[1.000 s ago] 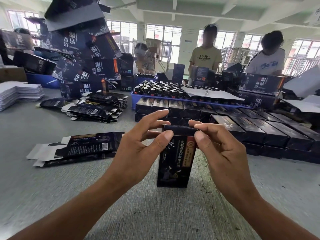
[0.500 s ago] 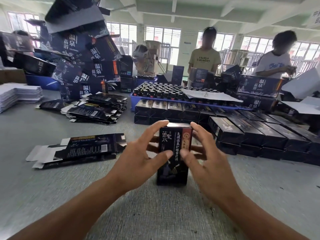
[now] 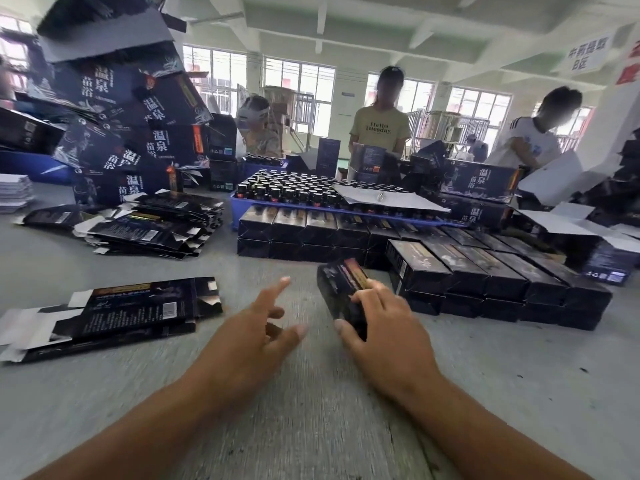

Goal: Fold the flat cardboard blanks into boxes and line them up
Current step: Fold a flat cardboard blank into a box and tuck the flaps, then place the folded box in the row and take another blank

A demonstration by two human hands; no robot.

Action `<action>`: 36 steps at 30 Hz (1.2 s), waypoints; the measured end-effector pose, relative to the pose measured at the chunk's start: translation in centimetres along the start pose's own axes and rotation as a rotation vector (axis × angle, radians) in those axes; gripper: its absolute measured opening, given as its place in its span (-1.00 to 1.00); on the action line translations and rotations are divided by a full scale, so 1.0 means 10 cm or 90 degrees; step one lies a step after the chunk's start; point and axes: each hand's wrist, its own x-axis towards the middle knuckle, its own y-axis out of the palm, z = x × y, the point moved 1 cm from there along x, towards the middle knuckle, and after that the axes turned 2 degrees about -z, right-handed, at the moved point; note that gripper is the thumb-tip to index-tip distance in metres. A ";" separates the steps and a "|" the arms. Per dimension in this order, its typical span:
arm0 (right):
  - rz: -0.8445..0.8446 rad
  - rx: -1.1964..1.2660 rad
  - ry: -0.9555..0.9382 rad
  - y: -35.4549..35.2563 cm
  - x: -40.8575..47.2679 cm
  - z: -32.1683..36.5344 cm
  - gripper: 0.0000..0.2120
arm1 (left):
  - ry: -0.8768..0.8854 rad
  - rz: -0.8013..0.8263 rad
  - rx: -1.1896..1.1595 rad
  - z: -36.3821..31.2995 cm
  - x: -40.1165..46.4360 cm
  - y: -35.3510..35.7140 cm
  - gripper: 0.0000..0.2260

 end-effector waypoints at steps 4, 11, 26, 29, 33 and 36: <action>0.014 -0.091 0.033 -0.02 0.11 -0.25 -0.44 | 0.055 0.038 0.135 0.02 -0.02 0.01 -0.46; 0.072 -0.181 0.035 0.09 0.28 -0.19 -0.45 | 0.087 0.060 0.210 0.03 -0.02 0.00 -0.52; 0.027 -0.219 0.020 0.08 0.39 -0.01 -0.53 | 0.082 0.084 0.211 -0.07 0.06 0.02 -0.57; 0.050 -0.114 -0.041 0.13 0.19 0.12 -0.55 | 0.102 0.058 0.259 -0.02 0.11 -0.12 -0.55; 0.059 -0.067 -0.098 0.17 0.05 0.19 -0.78 | 0.065 -0.050 0.418 0.24 0.27 -0.59 -0.46; 0.061 -0.019 -0.109 0.15 0.03 0.16 -0.87 | -0.077 -0.040 0.480 0.52 0.33 -0.93 -0.23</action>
